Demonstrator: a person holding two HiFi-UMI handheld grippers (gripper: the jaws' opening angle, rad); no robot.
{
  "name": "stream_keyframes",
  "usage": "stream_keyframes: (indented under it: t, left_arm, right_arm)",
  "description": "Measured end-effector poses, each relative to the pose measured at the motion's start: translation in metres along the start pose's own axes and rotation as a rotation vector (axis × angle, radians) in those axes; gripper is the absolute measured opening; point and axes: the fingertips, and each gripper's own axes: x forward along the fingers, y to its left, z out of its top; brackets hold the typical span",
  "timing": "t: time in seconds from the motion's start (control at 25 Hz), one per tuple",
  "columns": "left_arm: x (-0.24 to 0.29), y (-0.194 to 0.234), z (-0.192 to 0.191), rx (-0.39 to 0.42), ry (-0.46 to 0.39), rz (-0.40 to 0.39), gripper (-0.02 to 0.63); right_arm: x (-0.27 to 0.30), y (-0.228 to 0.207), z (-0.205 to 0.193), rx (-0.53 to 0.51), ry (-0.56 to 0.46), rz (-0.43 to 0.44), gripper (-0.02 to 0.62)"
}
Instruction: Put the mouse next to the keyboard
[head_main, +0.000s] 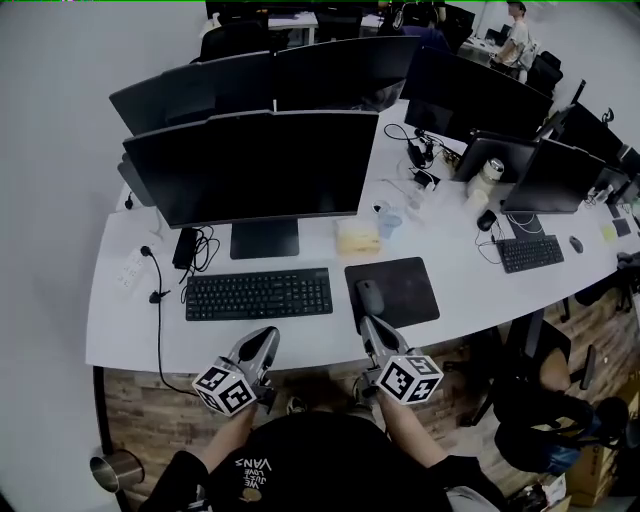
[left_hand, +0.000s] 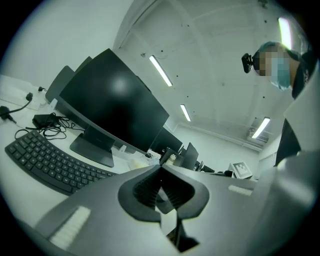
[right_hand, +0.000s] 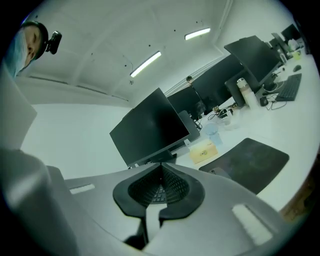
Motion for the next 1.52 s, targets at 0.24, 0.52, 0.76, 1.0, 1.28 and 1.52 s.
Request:
stream_keyframes:
  t: [0.24,0.52,0.76,1.0,1.28,1.52]
  left_arm:
    - [-0.004,0.0,-0.001,0.02,0.026,-0.046,0.002]
    - [-0.007,-0.003,-0.006,0.057,0.066,-0.094,0.002]
    - [-0.008,0.0,-0.005,0.067,0.078,-0.119,0.002]
    - [-0.012,0.001,-0.004,0.065,0.079,-0.125,0.002]
    - [-0.016,0.009,-0.003,0.064,0.076,-0.118,0.002]
    - [-0.015,0.01,-0.002,0.065,0.077,-0.122,0.002]
  right_arm:
    - [-0.009,0.008,-0.014,-0.002,-0.023,-0.031,0.006]
    - [-0.014,0.015,-0.032,-0.01,-0.024,-0.063,0.005]
    - [-0.014,0.018,-0.043,-0.02,-0.01,-0.085,0.005]
    - [-0.013,0.021,-0.043,-0.037,-0.014,-0.095,0.005]
    - [-0.008,0.022,-0.045,-0.042,-0.013,-0.1,0.005]
    - [-0.008,0.02,-0.045,-0.051,-0.011,-0.112,0.005]
